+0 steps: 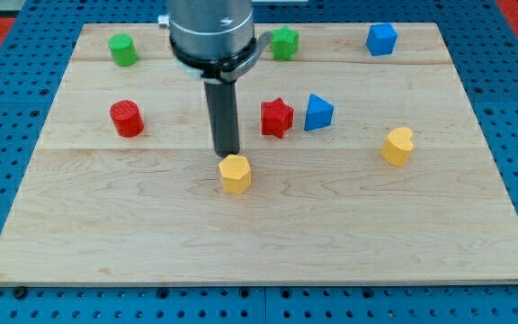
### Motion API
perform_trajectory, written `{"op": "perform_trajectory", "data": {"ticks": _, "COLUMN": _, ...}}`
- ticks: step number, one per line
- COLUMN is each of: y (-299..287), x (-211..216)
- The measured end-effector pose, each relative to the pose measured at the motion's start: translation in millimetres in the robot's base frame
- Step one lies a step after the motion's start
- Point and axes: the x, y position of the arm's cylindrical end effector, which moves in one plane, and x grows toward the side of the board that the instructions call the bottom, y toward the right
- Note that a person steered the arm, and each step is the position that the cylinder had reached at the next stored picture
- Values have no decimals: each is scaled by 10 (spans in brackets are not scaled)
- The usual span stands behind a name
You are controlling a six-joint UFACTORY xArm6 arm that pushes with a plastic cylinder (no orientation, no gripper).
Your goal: Move the blue triangle to the top left of the yellow heart
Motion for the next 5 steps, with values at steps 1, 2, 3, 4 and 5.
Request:
{"op": "perform_trajectory", "data": {"ticks": 1, "y": 19, "x": -314}}
{"op": "perform_trajectory", "data": {"ticks": 2, "y": -2, "x": -538}}
{"op": "perform_trajectory", "data": {"ticks": 3, "y": 48, "x": -742}}
{"op": "perform_trajectory", "data": {"ticks": 4, "y": 356, "x": -807}}
{"op": "perform_trajectory", "data": {"ticks": 5, "y": 1043, "x": -805}}
